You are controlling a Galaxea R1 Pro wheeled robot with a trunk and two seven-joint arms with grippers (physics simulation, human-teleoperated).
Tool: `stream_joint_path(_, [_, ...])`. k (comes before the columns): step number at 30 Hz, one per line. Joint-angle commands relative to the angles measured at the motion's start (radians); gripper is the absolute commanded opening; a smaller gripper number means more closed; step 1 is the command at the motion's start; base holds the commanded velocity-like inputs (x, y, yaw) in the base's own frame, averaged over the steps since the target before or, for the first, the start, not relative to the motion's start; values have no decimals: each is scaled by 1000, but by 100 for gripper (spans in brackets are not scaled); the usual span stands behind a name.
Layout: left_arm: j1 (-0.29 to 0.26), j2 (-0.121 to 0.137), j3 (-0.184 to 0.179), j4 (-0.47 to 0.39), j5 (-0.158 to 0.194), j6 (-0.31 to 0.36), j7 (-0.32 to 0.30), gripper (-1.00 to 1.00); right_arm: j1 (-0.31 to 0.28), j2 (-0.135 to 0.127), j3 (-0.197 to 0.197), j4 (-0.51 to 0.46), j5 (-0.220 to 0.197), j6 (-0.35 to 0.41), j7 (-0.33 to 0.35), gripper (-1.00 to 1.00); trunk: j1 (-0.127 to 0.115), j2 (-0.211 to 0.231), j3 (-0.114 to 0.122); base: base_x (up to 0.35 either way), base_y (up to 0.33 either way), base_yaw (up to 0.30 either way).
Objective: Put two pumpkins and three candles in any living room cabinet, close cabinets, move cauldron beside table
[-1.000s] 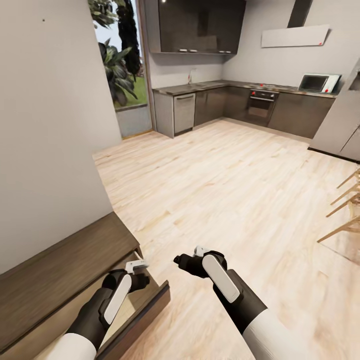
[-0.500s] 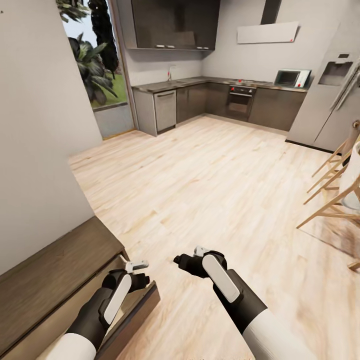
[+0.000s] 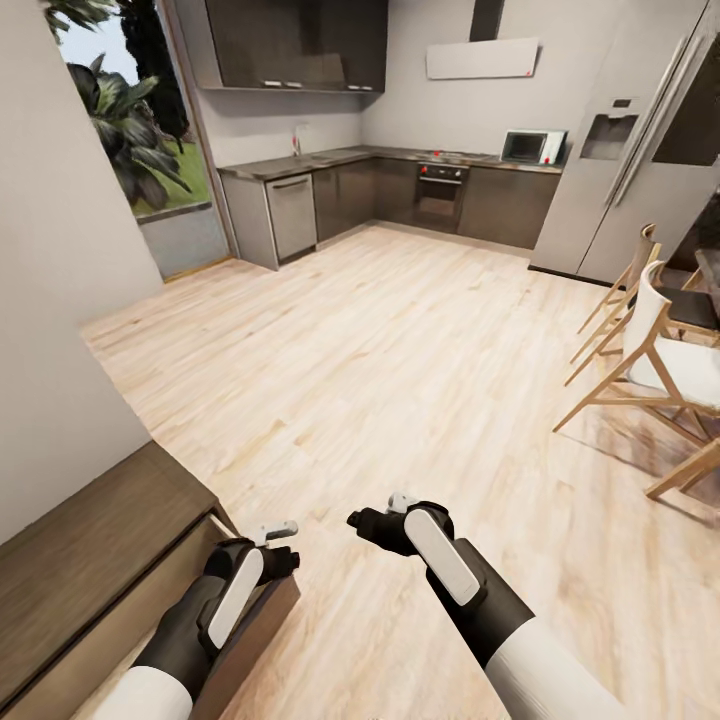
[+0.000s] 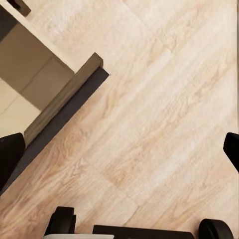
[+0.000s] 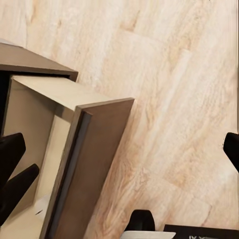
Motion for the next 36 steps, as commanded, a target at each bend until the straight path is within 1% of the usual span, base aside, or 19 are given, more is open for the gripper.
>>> stream_joint_path(1, [0,0,-1,-1,11,2,10,100,-1,0,1,-1,-8,0,-9,100,0,-1,-2,-7,0,-230])
stream_joint_path(21, [0,0,-1,-1,10,2,10,100,-1,0,1,-1,-10,0,-9,100,0,-1,-21,-1,0,-230])
stream_joint_path(27, [0,0,-4,-1,10,2,10,100,-1,-1,1,0,-33,0,-11,100,0,-1,-26,0,0,-230])
stream_joint_path(36, [0,0,-4,-1,6,3,10,100,-1,-2,1,2,-37,0,-11,100,0,-1,-35,0,0,-230])
